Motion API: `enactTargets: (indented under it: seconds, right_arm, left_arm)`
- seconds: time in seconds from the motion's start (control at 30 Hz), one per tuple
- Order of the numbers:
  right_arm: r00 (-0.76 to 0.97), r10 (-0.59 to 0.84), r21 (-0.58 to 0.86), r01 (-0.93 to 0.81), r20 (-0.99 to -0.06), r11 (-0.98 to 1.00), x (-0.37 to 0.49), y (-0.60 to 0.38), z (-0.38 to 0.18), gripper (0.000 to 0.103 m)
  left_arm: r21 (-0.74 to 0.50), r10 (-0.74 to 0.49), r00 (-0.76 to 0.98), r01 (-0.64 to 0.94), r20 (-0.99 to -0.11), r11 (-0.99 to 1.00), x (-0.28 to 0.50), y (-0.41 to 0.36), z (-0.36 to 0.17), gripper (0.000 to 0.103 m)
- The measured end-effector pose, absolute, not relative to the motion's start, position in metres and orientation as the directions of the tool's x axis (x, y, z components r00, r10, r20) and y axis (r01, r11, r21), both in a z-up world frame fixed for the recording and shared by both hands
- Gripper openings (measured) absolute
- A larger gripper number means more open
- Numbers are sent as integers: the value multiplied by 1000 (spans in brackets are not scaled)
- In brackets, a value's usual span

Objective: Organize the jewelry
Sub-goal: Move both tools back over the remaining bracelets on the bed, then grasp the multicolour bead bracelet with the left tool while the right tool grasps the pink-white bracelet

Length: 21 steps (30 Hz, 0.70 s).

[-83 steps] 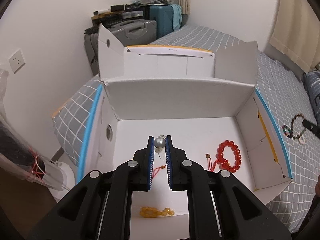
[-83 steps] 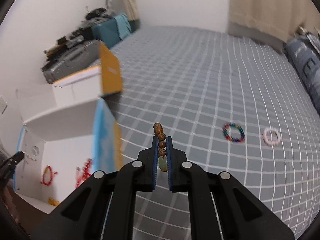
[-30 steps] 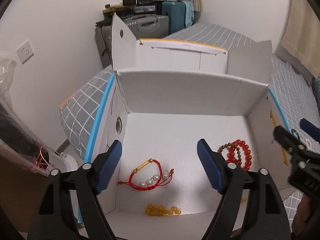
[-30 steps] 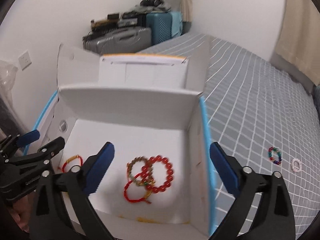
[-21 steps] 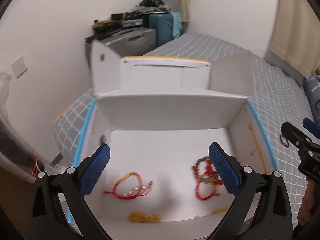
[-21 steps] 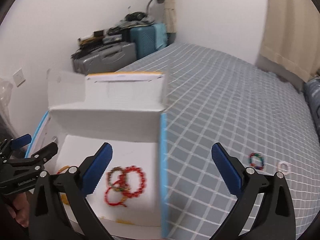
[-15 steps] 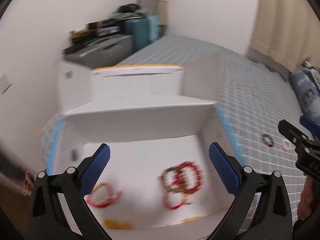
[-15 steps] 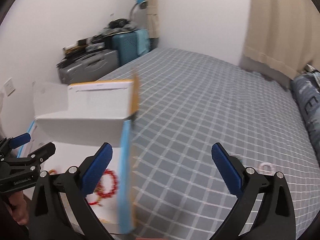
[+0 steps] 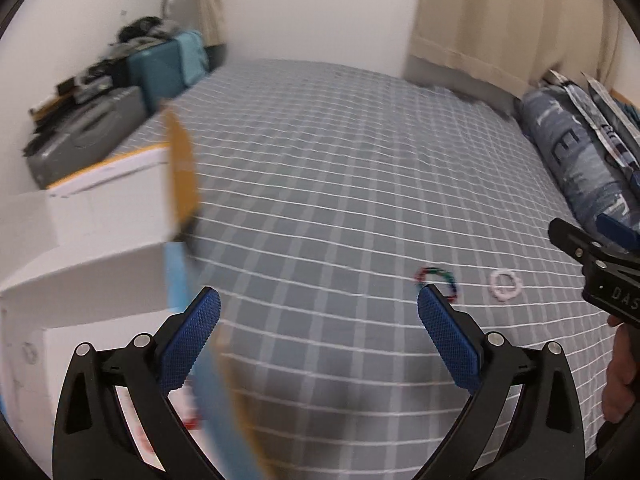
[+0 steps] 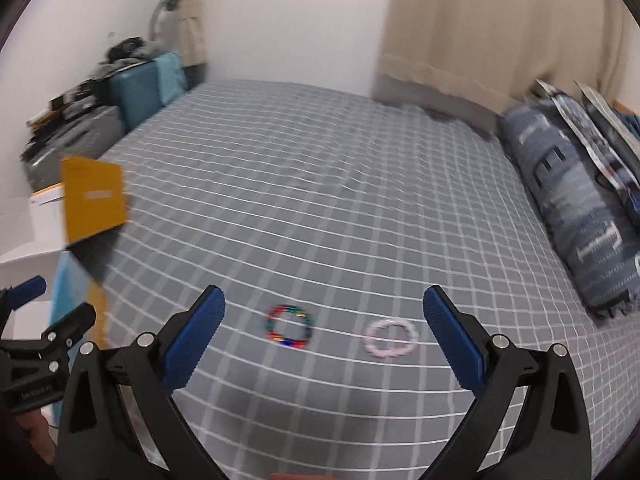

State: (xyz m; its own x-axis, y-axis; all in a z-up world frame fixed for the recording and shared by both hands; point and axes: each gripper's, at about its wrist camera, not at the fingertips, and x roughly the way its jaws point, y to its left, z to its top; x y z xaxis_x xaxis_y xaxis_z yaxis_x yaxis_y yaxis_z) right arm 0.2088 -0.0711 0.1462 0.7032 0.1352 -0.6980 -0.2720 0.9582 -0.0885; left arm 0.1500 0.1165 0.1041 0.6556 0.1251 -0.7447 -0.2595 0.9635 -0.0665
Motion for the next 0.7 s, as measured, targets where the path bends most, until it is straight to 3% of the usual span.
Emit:
enactTargets:
  seconds: [0.1, 0.3, 0.4, 0.7]
  right_arm:
    - [683, 119, -71, -243, -720, 967, 228, -100, 130, 95]
    - [646, 76, -41, -165, -760, 986, 260, -154, 95, 95]
    - [626, 57, -36, -136, -778, 990, 270, -167, 78, 95]
    - [543, 29, -42, -118, -839, 992, 301, -183, 17, 95]
  left_arm:
    - [-102, 64, 641, -219, -765, 970, 176, 88, 91, 97]
    - [-59, 74, 610, -194, -789, 979, 232, 44, 57, 94]
    - [-59, 69, 576, -201, -815, 978, 252, 43, 34, 88]
    - [-45, 64, 480, -212, -875, 976, 292, 50, -32, 90]
